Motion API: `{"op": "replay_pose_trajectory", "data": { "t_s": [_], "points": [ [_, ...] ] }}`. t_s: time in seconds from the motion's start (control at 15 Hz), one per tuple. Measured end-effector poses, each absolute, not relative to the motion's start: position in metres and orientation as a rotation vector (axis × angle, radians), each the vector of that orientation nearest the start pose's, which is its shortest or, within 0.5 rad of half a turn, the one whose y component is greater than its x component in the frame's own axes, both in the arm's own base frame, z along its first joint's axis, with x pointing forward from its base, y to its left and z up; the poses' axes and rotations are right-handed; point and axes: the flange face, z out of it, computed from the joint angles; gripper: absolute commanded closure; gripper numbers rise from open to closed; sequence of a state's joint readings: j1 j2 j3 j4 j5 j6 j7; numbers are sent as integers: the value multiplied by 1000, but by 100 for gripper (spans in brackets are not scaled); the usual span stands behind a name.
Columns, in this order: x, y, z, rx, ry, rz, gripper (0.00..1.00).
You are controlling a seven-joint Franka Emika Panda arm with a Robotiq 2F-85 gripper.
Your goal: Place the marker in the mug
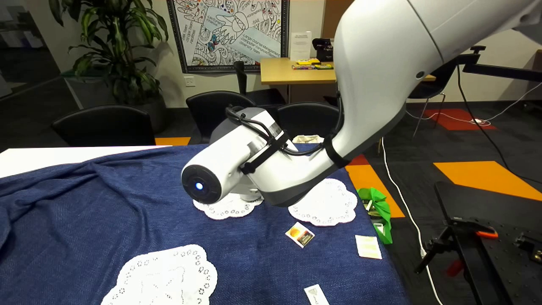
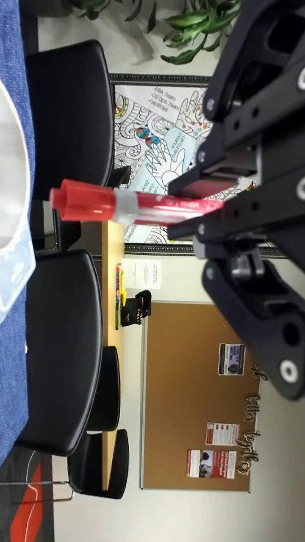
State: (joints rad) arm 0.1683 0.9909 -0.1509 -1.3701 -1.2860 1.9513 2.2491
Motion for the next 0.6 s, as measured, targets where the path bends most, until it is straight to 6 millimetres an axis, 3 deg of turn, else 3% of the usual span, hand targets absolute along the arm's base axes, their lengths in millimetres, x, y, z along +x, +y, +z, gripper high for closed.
{"op": "replay_pose_trajectory", "data": {
  "t_s": [0.27, 0.33, 0.4, 0.47, 0.6],
  "points": [
    [717, -31, 117, 1653, -1304, 1094, 95],
    [718, -31, 112, 1658, -1303, 1092, 85],
    [718, -32, 108, 1662, -1302, 1091, 56],
    [718, -32, 105, 1663, -1301, 1090, 53],
    [719, -33, 100, 1665, -1300, 1089, 39]
  ]
}}
